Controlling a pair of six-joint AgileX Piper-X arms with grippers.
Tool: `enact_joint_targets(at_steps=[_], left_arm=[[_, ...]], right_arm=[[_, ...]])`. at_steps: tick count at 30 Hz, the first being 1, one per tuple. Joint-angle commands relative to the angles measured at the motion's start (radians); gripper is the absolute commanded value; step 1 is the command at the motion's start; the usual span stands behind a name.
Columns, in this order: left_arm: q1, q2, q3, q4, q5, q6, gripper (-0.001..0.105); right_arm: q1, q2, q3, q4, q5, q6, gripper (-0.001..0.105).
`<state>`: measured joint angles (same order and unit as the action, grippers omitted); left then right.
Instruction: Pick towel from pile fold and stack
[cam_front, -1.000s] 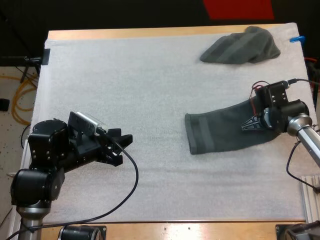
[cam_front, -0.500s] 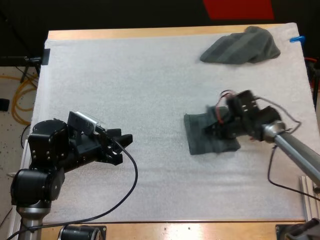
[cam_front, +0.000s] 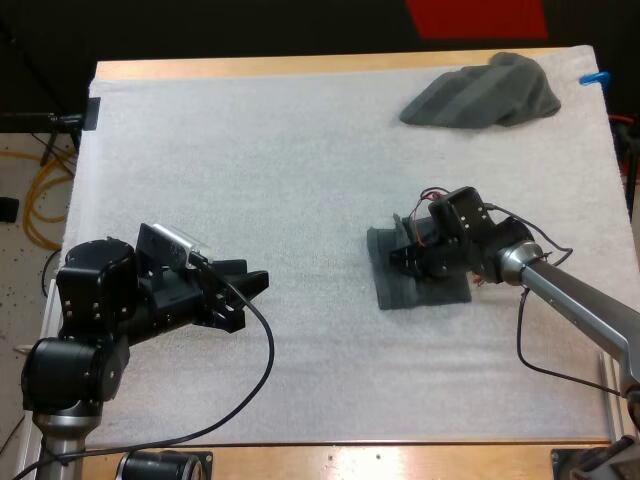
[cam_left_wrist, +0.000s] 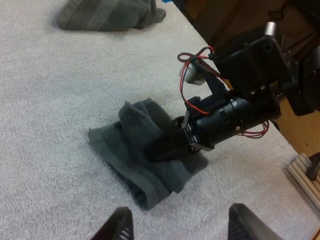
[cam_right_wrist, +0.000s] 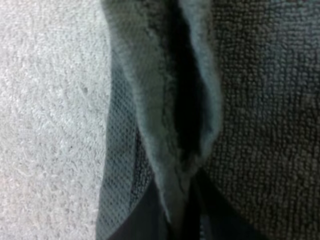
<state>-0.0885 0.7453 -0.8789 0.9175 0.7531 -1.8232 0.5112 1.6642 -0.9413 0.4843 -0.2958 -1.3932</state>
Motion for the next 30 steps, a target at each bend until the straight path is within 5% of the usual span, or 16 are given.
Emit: enact_joint_targets(at_steps=[1, 5, 12, 25, 28, 30], left_arm=[[0.002, -0.002, -0.006, -0.002, 0.014, -0.006, 0.042], [0.002, -0.002, -0.006, -0.002, 0.014, -0.006, 0.042], [0.002, -0.002, -0.006, -0.002, 0.014, -0.006, 0.042], [0.002, -0.002, -0.006, -0.077, -0.001, -0.015, 0.042], [0.002, -0.002, -0.006, -0.065, -0.001, -0.017, 0.053], [0.002, -0.002, -0.004, -0.061, -0.037, -0.042, 0.071]], right_arm=[[0.001, -0.003, -0.002, -0.007, -0.019, 0.001, 0.0], [0.001, -0.003, -0.002, -0.008, -0.065, -0.002, 0.006], [0.001, -0.003, -0.002, -0.016, -0.216, -0.003, 0.059], [0.001, -0.155, -0.002, 0.008, -0.216, -0.095, 0.062], [0.001, -0.238, -0.002, 0.022, -0.196, -0.12, 0.062], [0.001, -0.299, -0.002, 0.03, -0.195, -0.14, 0.062]])
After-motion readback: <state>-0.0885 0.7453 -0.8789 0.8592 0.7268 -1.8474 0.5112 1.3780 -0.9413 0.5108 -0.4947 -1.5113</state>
